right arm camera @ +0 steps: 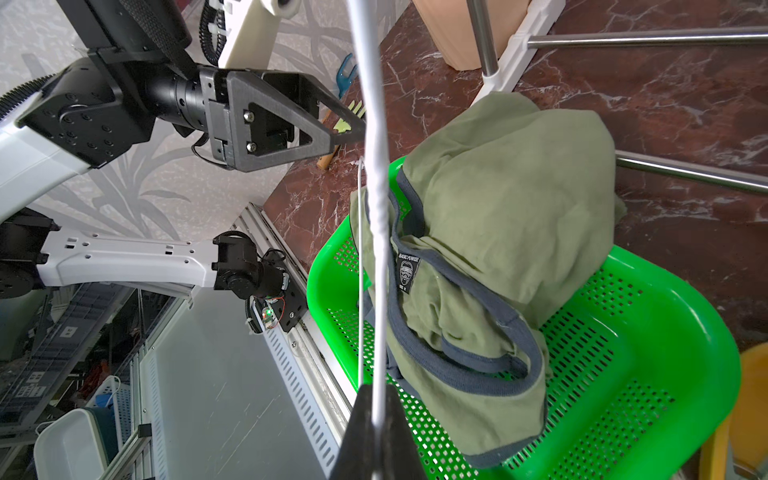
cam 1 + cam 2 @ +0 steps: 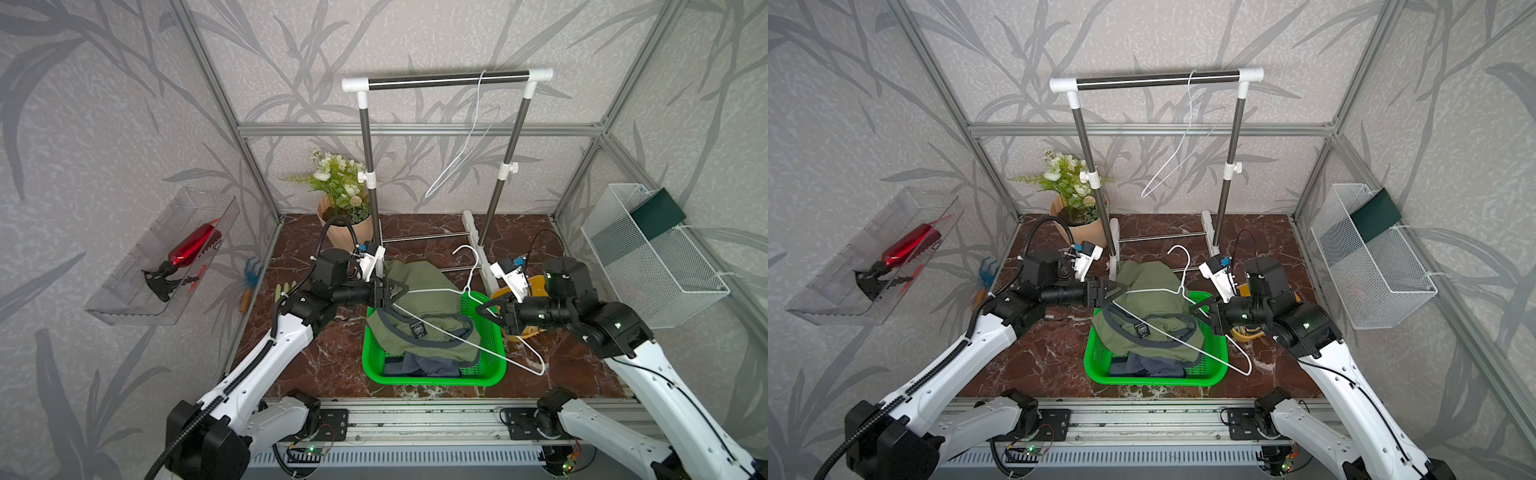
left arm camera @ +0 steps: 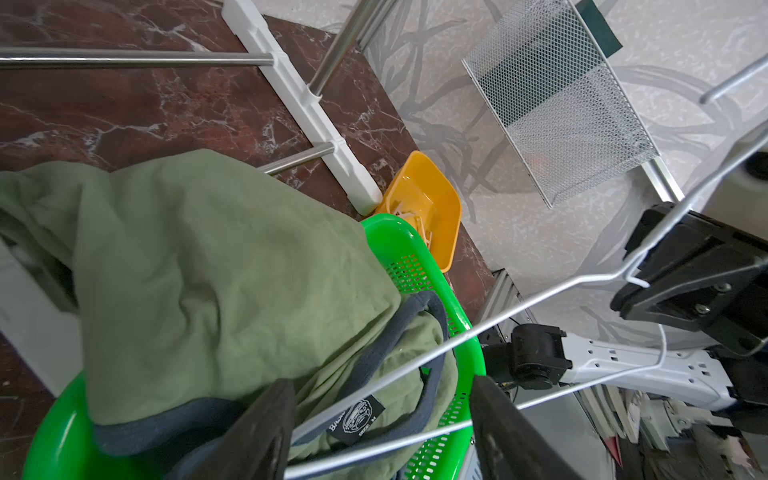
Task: Remove the clothespins securing tank tops to the hanger
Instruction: Remove the tank top from the hanger, then place the hanger on the clothesline.
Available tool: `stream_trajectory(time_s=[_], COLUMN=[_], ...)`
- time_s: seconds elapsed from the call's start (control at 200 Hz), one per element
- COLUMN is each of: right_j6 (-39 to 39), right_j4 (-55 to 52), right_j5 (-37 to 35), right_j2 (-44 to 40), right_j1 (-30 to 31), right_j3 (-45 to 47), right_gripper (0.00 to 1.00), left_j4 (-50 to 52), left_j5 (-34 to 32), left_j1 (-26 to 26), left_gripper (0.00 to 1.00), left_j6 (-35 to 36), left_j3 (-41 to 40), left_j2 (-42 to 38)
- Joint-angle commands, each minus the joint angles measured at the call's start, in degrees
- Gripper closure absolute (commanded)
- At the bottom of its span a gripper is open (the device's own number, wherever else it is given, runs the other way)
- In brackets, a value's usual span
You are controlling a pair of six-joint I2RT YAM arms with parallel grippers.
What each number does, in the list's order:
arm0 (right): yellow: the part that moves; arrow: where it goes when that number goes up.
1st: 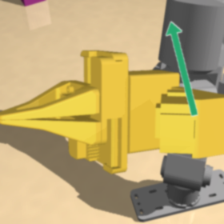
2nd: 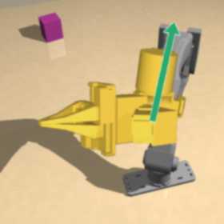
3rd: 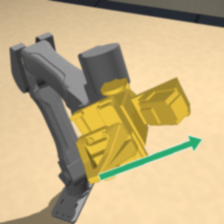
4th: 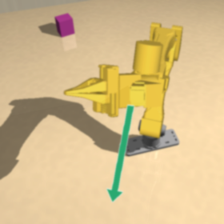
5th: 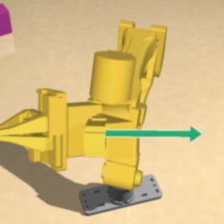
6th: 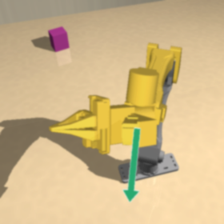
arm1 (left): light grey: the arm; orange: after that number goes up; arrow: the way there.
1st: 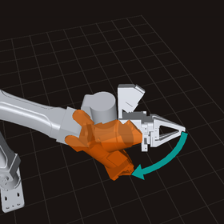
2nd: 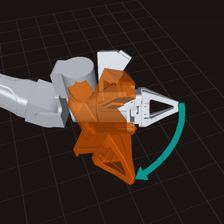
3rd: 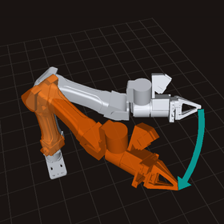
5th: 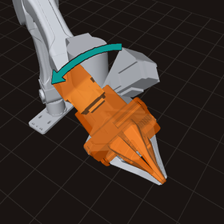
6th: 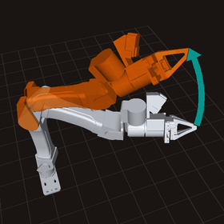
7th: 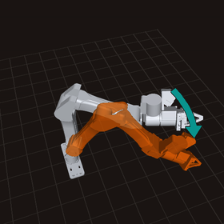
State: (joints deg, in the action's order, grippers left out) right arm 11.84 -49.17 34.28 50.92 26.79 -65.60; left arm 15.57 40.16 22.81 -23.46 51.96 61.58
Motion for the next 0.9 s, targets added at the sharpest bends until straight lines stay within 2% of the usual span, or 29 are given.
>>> stream_trajectory(time_s=[0.0,0.14,0.245,0.35,0.5,0.695,0.895], right_j6=[-1.33,-3.31,-6.10,-8.63,-8.96,-11.84,-15.79], right_j4=[-3.25,-6.74,-11.79,-16.93,-17.46,-16.40,-18.06], right_j5=[-3.31,-9.46,-19.55,-30.95,-41.24,-49.85,-51.87], right_j2=[0.04,3.66,8.20,13.65,19.90,31.42,46.31], right_j1=[-0.25,-0.25,-0.24,-0.29,-0.25,-0.34,-2.99], right_j3=[-4.07,-11.61,-20.48,-30.24,-40.39,-56.33,-79.61], right_gripper=[1.00,1.00,1.00,1.00,1.00,1.00,1.00], left_j4=[1.50,6.35,9.40,10.31,10.03,9.78,10.40], left_j5=[-10.07,-21.52,-25.53,-25.43,-24.42,-22.59,-21.73], left_j1=[0.04,0.04,-0.04,-0.04,-0.04,-0.06,-0.07], left_gripper=[0.32,0.32,0.32,0.32,0.32,0.32,0.32], left_j6=[-1.23,-1.09,-0.64,-0.92,-1.58,-2.31,-3.05], left_j3=[-0.55,-0.72,-0.69,-1.30,-2.26,-2.81,-3.91], left_j2=[-4.82,-9.33,-10.51,-10.74,-10.27,-10.10,-10.76])
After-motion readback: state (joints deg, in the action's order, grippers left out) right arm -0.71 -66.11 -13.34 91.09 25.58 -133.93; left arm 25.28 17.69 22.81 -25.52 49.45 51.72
